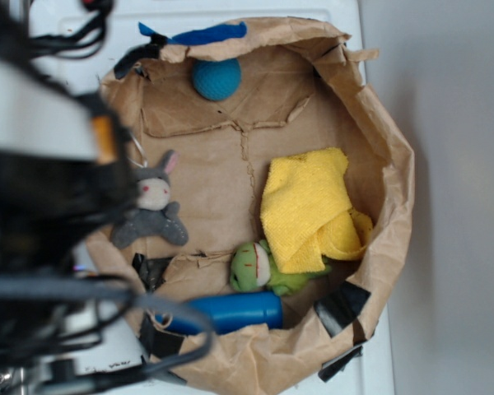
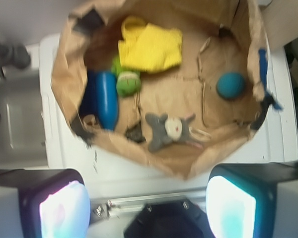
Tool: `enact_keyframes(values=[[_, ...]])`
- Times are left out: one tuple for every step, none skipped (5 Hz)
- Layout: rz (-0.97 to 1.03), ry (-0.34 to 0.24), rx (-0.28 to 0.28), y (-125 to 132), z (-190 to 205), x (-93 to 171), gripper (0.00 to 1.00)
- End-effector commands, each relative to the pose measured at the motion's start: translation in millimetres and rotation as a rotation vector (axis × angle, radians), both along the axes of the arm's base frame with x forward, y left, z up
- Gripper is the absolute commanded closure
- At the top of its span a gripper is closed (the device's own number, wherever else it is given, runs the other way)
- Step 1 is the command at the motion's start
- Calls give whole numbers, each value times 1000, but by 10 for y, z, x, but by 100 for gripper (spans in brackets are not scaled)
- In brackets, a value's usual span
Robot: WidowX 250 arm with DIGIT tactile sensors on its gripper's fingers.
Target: Grab the gray animal.
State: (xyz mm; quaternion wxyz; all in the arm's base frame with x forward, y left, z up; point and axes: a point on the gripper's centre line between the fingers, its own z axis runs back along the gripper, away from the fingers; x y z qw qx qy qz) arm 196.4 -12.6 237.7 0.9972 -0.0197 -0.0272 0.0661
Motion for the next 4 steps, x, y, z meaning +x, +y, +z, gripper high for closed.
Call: enact_keyframes(values=[[362, -49, 37, 27, -8, 181, 0], [576, -18, 15, 6, 1, 46, 0], [827, 15, -30, 46, 7, -139, 0], [1047, 89, -55, 115, 11, -215, 0]])
